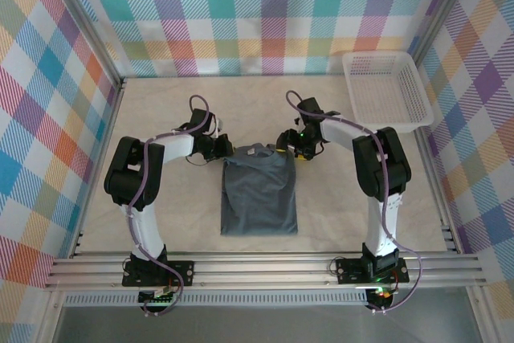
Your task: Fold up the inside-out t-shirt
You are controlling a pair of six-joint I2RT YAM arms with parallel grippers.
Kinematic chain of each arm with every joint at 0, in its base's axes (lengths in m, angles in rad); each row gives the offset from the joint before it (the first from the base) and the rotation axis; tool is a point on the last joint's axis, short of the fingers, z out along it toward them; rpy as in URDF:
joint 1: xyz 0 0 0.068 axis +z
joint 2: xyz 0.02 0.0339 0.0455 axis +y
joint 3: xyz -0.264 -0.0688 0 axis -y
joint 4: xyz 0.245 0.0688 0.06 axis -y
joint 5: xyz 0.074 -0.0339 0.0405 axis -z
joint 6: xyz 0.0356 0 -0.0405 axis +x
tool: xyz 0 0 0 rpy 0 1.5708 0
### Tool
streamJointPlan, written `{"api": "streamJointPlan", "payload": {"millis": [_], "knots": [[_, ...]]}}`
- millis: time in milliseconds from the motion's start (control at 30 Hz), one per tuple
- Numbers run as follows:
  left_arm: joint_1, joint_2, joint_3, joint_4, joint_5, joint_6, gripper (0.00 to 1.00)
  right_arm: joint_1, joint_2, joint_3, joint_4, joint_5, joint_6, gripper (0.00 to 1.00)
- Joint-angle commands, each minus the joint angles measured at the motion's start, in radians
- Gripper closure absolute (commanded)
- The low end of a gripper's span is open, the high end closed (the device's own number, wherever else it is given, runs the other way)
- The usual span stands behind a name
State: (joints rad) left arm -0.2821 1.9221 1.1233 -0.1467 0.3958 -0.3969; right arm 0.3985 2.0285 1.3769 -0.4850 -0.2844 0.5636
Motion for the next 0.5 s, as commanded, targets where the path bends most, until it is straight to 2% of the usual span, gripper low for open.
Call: {"api": "streamJointPlan", "payload": {"millis": [0,133,267,333,467], "knots": [[-0.011,0.026,0.003,-0.018,0.013,-0.008,1.0,0.04,0.098,-0.034,0.12,-0.122,0.028,0.3],[-0.012,0.024,-0.005,0.014,0.046,-0.024,1.0,0.06,0.125,-0.015,0.156,-0.212,0.035,0.35],[-0.012,0.018,-0.013,0.047,0.071,-0.047,1.0,0.088,0.133,-0.006,0.204,-0.298,0.063,0.55],[-0.012,0.013,-0.014,0.046,0.066,-0.047,1.0,0.094,0.118,-0.019,0.228,-0.301,0.084,0.63],[-0.012,0.01,-0.017,0.042,0.063,-0.045,1.0,0.094,0.108,-0.029,0.209,-0.25,0.071,0.66]]}}
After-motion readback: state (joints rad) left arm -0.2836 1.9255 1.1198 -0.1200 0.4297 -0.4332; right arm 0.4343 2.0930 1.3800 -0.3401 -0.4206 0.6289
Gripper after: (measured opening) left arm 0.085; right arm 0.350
